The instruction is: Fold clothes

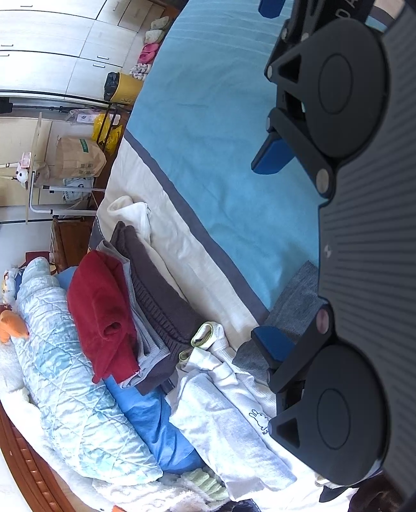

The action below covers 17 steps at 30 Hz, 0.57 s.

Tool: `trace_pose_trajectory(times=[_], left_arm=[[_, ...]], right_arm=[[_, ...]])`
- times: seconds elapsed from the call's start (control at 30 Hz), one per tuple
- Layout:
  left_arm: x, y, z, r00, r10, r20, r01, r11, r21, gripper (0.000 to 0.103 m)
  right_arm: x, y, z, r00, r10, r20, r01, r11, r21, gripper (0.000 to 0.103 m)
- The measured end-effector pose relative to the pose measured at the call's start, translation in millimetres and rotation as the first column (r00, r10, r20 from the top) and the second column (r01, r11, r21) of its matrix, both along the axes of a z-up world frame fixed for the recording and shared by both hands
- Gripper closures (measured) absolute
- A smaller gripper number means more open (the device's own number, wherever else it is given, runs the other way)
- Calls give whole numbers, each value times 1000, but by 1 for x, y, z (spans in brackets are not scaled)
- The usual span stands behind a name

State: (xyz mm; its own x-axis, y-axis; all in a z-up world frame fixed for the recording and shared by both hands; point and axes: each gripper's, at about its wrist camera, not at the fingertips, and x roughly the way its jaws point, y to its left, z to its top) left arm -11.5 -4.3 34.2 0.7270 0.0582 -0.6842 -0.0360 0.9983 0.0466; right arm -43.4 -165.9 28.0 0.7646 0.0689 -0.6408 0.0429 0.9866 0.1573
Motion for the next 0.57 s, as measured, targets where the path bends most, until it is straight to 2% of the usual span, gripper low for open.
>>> trace_pose_trajectory(times=[0.57], left_arm=[[-1, -5, 0, 1000, -4, -1, 4, 1000, 21, 0]], right_arm=[[1, -2, -5, 1000, 16, -5, -16, 1000, -4, 15]])
